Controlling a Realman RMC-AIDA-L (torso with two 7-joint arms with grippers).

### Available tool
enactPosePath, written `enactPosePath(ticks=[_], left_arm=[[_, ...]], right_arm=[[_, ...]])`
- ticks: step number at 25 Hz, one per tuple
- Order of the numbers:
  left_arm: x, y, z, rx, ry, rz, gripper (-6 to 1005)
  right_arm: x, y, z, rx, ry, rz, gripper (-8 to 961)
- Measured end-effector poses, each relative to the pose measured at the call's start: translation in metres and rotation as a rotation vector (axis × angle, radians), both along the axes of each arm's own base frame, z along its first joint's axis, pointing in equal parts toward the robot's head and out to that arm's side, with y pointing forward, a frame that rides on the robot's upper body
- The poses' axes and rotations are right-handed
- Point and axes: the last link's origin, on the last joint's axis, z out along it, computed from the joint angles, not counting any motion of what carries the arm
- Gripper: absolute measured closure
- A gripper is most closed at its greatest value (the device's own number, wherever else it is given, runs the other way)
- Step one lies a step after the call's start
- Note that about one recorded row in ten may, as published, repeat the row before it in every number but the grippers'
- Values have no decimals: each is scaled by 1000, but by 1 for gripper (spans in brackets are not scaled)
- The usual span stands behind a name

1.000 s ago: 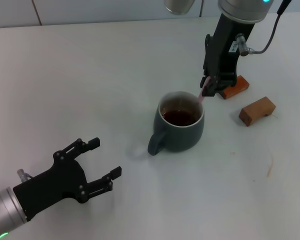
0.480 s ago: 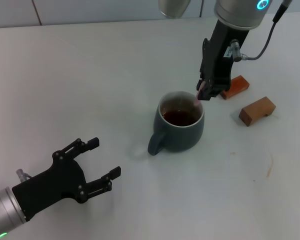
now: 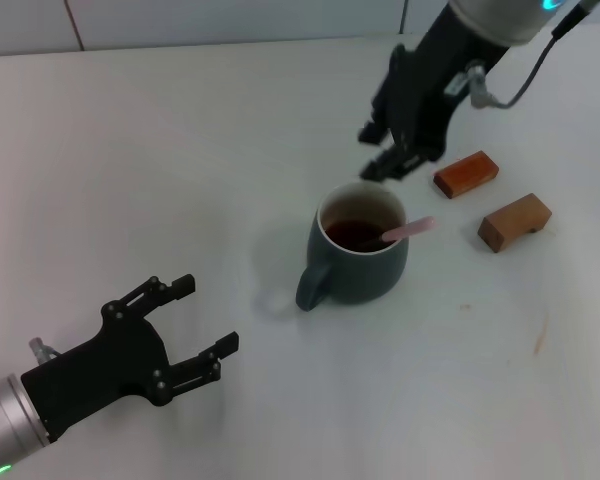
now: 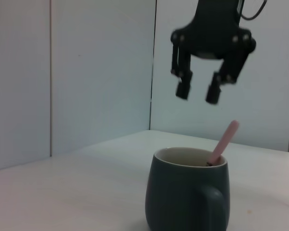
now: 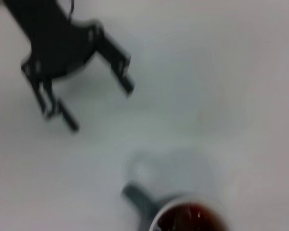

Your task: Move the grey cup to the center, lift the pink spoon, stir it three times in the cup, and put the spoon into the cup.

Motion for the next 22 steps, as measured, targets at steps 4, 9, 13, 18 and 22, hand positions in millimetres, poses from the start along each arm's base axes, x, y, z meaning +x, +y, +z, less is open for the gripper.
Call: enactPosePath(ticks=[4,9,13,18,22], left_arm=[[0,0,0,2,-3,1,144],[0,0,1,5,-6,3,144],[0,0,1,7,-8,5,144],[0,0,1,10,-10,9,144],[0,1,2,13,-10,11,144]], right_arm=[[2,-15,23,67,234,73,560],[44,-37,49,130,609,75,562],[97,-56,59,183,951,53,561],[182,-90,50,394,1263,39,562],[226,-112,25,489,1299,-50,562]])
